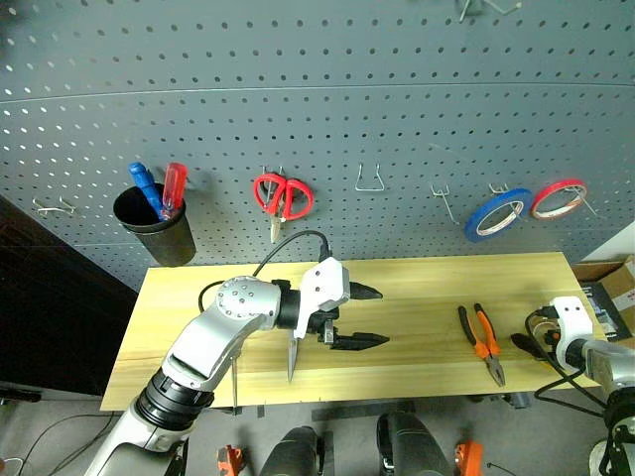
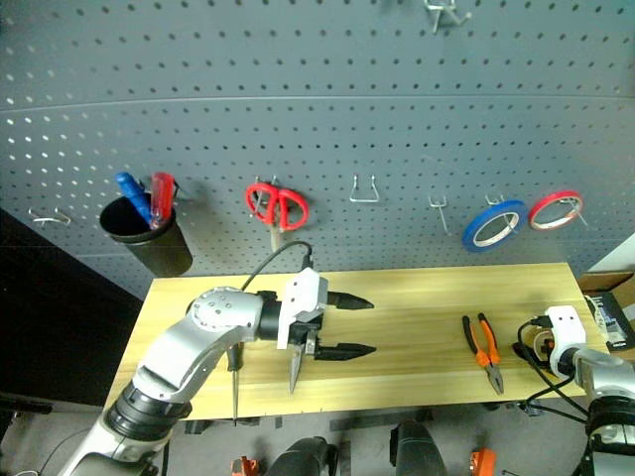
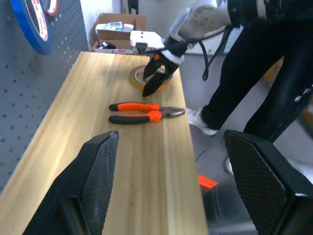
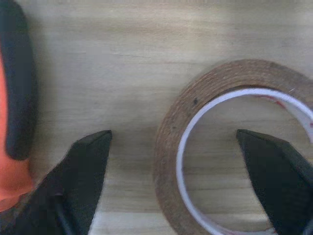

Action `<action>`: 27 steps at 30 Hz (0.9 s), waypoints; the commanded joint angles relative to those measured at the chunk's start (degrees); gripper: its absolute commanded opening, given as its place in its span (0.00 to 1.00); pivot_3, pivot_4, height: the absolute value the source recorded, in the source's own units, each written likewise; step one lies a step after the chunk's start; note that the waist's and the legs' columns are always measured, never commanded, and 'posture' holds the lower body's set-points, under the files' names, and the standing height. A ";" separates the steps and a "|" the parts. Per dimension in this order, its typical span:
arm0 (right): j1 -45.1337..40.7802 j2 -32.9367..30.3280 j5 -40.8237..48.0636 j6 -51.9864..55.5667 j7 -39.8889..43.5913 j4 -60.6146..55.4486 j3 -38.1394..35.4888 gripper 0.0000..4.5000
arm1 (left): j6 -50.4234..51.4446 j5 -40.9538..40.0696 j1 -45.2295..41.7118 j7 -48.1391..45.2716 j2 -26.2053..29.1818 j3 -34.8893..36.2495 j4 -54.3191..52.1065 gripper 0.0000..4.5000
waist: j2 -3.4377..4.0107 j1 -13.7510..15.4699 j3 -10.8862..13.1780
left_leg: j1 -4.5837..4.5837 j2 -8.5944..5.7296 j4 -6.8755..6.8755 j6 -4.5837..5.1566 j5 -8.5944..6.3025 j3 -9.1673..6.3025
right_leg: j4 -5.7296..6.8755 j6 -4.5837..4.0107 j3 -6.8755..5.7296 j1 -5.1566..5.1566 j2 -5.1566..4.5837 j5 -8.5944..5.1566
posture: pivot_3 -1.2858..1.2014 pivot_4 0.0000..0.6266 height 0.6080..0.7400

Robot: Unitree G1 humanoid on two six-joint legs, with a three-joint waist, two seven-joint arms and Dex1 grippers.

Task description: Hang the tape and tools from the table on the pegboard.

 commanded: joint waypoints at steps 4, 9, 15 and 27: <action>-0.96 1.23 1.25 1.18 -0.36 4.94 -2.00 0.42 | -10.52 3.32 1.26 1.11 -0.38 0.99 -0.25 0.82 | -0.16 0.25 -0.07 | 0.00 0.03 0.00 -0.01 0.00 -0.01 | -0.05 0.00 -0.02 0.00 0.03 0.00 | 0.54 0.37 1.00; 0.75 2.04 1.58 1.04 -3.28 1.69 -3.98 0.10 | -13.79 2.55 3.99 1.28 0.17 2.64 -0.11 0.82 | -0.24 0.32 -0.17 | 0.00 0.04 0.00 -0.01 0.00 0.00 | -0.08 -0.01 -0.01 0.00 0.05 0.02 | 0.54 0.33 1.00; 9.25 2.38 1.19 2.41 -6.42 -13.20 -4.61 0.10 | -12.85 0.19 5.79 1.73 -0.19 4.58 1.01 0.82 | -0.12 1.22 -0.26 | -0.06 0.05 0.00 -0.02 0.00 -0.01 | -0.06 -0.01 -0.01 -0.07 0.07 0.03 | 0.53 0.31 1.00; 40.65 13.86 -4.17 12.48 -24.61 -83.22 -9.74 0.10 | -17.69 -5.19 6.87 -3.17 0.03 8.28 2.17 0.82 | 0.73 1.29 -0.81 | -1.05 0.18 0.76 -0.12 -0.04 -0.03 | 0.43 -0.03 0.01 -0.99 0.25 0.12 | 0.51 0.32 1.00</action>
